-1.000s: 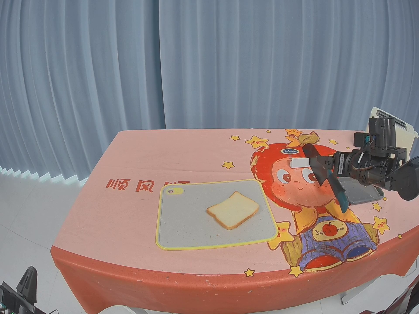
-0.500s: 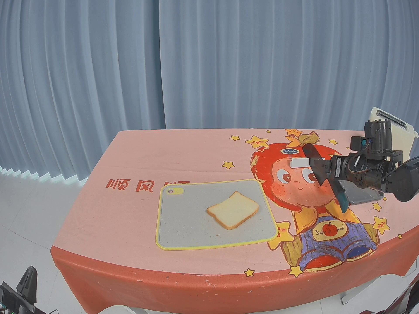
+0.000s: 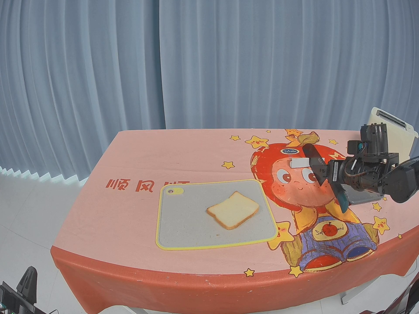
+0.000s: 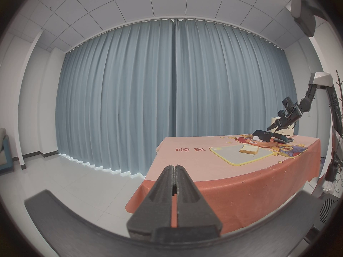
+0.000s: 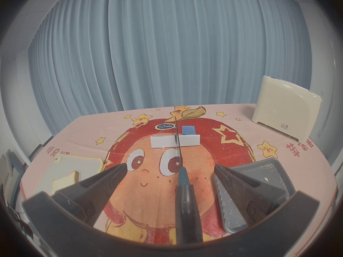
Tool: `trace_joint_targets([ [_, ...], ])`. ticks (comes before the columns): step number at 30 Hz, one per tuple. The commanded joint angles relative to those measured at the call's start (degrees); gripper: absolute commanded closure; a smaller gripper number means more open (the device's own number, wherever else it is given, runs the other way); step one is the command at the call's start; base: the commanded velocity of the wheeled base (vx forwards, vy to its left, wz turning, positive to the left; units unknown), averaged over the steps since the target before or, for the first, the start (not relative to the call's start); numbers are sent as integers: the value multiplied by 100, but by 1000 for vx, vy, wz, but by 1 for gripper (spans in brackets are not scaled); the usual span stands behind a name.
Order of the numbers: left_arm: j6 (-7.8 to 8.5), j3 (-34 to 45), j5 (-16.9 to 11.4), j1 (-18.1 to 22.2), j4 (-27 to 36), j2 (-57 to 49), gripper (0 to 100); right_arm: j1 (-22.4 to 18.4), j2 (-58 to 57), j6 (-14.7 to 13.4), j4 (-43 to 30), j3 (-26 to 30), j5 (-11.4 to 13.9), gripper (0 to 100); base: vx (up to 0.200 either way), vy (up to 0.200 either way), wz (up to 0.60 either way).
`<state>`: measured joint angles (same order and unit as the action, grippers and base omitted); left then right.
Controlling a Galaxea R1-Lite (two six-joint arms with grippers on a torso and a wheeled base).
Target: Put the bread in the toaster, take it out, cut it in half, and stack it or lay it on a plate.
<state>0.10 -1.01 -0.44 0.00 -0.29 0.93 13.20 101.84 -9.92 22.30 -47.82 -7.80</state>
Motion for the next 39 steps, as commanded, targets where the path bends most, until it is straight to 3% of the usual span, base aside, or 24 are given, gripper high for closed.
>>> trace_joint_targets([
  [1,-1,101,0,0,-6,-93,100,-2,73,-1,-6,36,-2,0,0,0,0],
  [18,-1,101,0,0,-6,-93,100,-239,126,157,3,247,7,0,0,0,0],
  [25,-1,101,0,0,-6,-93,100,-292,126,245,196,256,604,0,0,0,0],
  [27,-1,101,0,0,-6,-93,100,-292,126,254,205,256,613,0,0,0,0],
  [28,-1,101,0,0,3,-93,100,-353,169,289,319,256,631,100,0,0,0],
  [39,-1,101,0,0,-6,-93,100,-292,178,316,469,432,569,100,0,0,0],
])
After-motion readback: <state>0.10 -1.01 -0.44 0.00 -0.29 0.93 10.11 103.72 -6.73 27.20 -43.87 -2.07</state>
